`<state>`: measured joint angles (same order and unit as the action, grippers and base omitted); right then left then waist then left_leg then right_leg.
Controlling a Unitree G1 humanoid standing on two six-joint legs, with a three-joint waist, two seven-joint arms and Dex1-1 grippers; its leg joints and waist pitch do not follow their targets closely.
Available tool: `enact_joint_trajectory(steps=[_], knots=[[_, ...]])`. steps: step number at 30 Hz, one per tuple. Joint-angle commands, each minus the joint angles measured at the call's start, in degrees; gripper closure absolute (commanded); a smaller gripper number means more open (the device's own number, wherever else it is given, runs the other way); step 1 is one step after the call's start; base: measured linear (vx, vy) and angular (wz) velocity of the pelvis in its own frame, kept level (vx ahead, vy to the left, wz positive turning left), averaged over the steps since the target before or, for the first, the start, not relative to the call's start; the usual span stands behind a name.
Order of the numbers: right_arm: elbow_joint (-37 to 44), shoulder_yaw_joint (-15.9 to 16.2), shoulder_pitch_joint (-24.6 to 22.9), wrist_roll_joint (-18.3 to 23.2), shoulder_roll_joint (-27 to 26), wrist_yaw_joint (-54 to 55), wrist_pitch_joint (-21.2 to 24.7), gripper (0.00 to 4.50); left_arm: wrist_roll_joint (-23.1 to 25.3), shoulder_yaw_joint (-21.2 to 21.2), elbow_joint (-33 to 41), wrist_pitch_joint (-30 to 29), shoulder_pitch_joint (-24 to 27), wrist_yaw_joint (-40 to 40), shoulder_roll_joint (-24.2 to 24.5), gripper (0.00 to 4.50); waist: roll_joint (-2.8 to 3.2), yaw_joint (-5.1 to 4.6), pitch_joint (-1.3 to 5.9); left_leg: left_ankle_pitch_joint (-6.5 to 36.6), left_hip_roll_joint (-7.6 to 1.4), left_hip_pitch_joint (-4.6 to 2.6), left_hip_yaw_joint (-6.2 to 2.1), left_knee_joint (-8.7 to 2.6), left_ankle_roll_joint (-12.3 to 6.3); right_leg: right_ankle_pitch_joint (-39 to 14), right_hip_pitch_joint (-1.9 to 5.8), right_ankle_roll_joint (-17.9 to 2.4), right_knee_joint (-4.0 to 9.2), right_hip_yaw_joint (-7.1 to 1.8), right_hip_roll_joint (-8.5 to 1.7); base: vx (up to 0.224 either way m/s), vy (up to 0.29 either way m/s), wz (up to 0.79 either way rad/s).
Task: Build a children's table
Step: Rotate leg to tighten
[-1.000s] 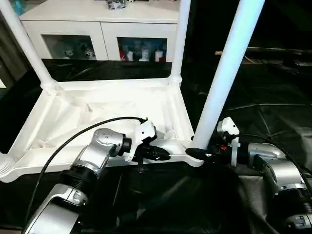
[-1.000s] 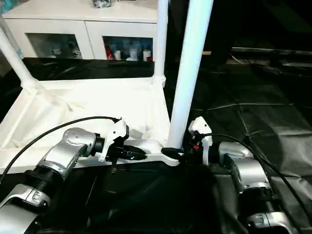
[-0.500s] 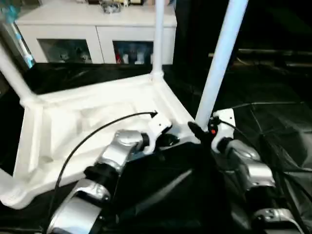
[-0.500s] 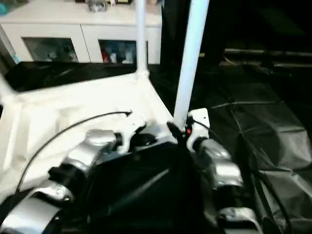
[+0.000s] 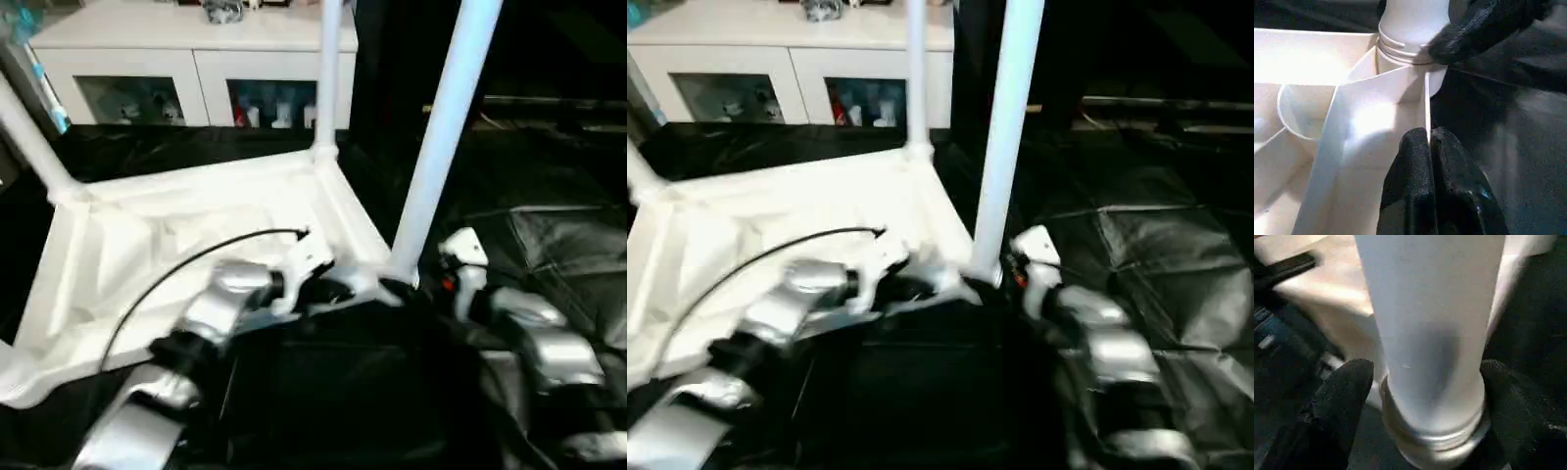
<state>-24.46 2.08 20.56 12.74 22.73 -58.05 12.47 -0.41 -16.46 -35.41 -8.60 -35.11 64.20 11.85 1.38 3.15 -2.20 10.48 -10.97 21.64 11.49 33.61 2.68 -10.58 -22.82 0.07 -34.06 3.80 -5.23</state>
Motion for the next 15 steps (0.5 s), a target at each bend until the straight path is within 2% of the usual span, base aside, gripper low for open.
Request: enact_joint_trajectory(steps=[1,3,4,5,7,8,9,11,12,15], knots=[[1.9,3.4,-0.2,0.8,0.2,-6.4,1.6,0.76,-2.0,-2.1,4.3,0.4,0.0,6.0,0.0,4.50,-0.55,0.40,3.62,7.4,-2.75,-0.72,-1.03,-3.43,-6.76,-3.4,2.97,-16.1,3.02,-2.17,-3.08,0.000,0.000,0.00],[1.8,2.8,0.3,0.9,2.0,-8.9,2.2,0.76,-2.0,-2.6,5.7,-0.3,0.5,9.7,2.4,4.50,-0.54,0.53,3.78,6.5,-2.70,-0.60,-0.92,-3.10,-7.40,-1.1,2.82,-17.0,2.63,-2.15,-3.12,0.000,0.000,0.00],[1.8,2.8,0.3,0.9,2.0,-8.9,2.2,0.91,-2.0,-2.6,5.7,-0.3,0.5,9.7,2.4,4.50,-0.54,0.54,3.56,7.0,-2.69,-0.57,-0.86,-3.19,-7.59,-1.6,2.64,-17.1,2.73,-2.10,-3.04,0.000,0.000,0.00],[1.9,2.6,0.4,1.3,2.2,-9.2,2.7,0.91,-1.9,-2.6,5.7,-0.3,0.5,10.0,2.7,4.50,-0.45,0.64,3.37,8.7,-2.73,-0.82,-0.79,-3.27,-6.95,-4.2,2.42,-16.9,3.09,-2.12,-3.07,0.000,0.000,0.00],[2.2,2.8,0.7,3.2,3.1,-10.6,4.1,1.12,-2.4,-2.2,5.7,-1.0,0.4,10.5,3.4,4.50,-0.53,0.92,3.28,10.8,-2.82,-0.96,-0.86,-3.51,-5.19,-8.4,2.46,-16.1,3.41,-2.17,-3.21,0.000,0.000,0.00],[2.5,2.9,0.6,3.7,3.3,-11.2,4.5,1.12,-2.3,-2.1,5.7,-0.9,0.4,10.5,3.7,4.50,-0.53,0.92,3.28,10.8,-2.82,-0.96,-0.86,-3.51,-5.19,-8.4,2.46,-16.1,3.41,-2.17,-3.21,0.000,0.000,0.00],[3.6,3.3,0.2,4.2,3.3,-12.0,5.1,1.22,-2.4,-2.0,5.6,-0.9,0.4,10.2,3.9,4.50,-0.50,1.00,3.25,11.3,-2.86,-0.98,-0.92,-3.66,-4.32,-9.4,2.43,-15.4,3.49,-2.21,-3.20,0.000,0.000,0.00],[4.3,3.7,-0.2,4.3,3.1,-12.3,5.5,1.47,-2.4,-1.9,5.6,-1.0,0.4,9.9,4.0,4.50,-0.56,1.08,3.33,10.8,-2.80,-0.95,-0.91,-3.60,-4.04,-8.6,2.44,-15.3,3.38,-2.27,-3.22,0.000,0.000,0.00],[4.3,3.7,-0.3,4.3,3.0,-12.3,5.5,1.47,-2.4,-1.9,5.6,-1.0,0.4,9.9,4.0,4.50,-0.80,1.17,3.38,10.1,-2.73,-0.92,-0.87,-3.51,-4.17,-7.9,2.49,-15.3,3.30,-2.30,-3.28,0.000,0.000,0.00],[4.6,3.9,-1.0,3.5,2.0,-11.7,5.7,1.66,-2.7,-1.4,5.9,-1.7,0.5,8.2,3.2,4.50,-0.95,1.30,3.44,8.6,-2.69,-0.76,-0.81,-3.36,-4.70,-6.9,2.51,-15.3,3.11,-2.32,-3.35,0.000,0.000,0.00]])
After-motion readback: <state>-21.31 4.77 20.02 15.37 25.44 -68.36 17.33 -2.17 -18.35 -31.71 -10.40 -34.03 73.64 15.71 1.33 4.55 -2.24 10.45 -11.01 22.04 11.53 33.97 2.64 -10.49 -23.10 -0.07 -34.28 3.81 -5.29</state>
